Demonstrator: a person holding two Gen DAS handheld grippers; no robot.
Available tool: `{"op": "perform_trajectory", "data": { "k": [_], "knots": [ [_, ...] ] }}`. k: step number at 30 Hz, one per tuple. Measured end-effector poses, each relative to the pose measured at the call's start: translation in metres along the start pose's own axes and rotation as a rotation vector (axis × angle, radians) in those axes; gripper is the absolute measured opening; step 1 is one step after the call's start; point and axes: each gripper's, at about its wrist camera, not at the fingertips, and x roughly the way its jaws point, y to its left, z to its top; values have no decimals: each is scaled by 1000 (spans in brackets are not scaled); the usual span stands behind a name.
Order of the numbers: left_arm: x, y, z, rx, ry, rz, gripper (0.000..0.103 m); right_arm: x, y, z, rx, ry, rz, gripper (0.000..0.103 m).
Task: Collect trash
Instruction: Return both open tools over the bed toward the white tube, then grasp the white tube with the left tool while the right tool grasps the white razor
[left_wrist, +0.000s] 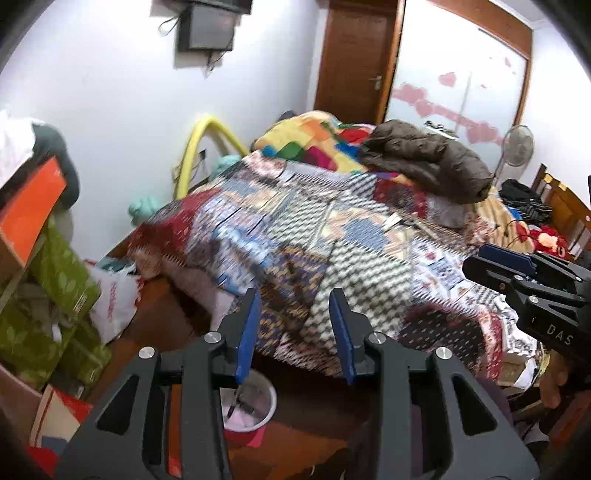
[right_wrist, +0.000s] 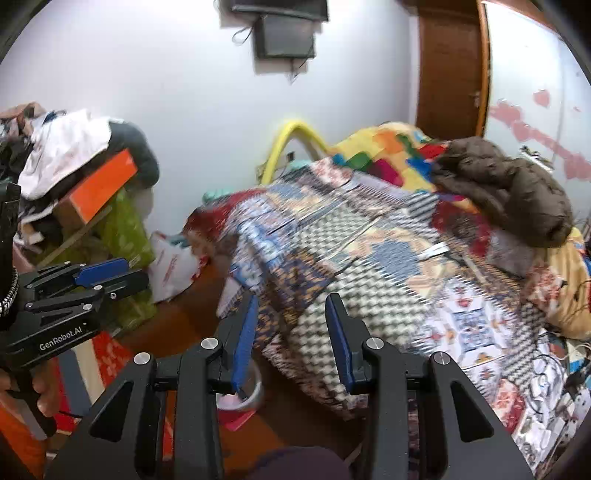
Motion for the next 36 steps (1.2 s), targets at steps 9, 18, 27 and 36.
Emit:
{"op": "perform_trajectory", "data": {
  "k": [9, 18, 27, 36],
  "knots": [
    [29, -62, 36, 56, -22, -64, 51, -24, -67, 2, 47, -33, -111, 45],
    [107, -116, 62, 97, 61, -118, 55, -11, -154, -5, 152, -15, -222, 59],
    [206, -163, 74, 185, 162, -158, 55, 33, -232, -18, 236, 68, -299, 59],
    [313, -188, 82, 236, 253, -178, 55, 110, -295, -25, 315, 142, -279, 59]
  ]
}}
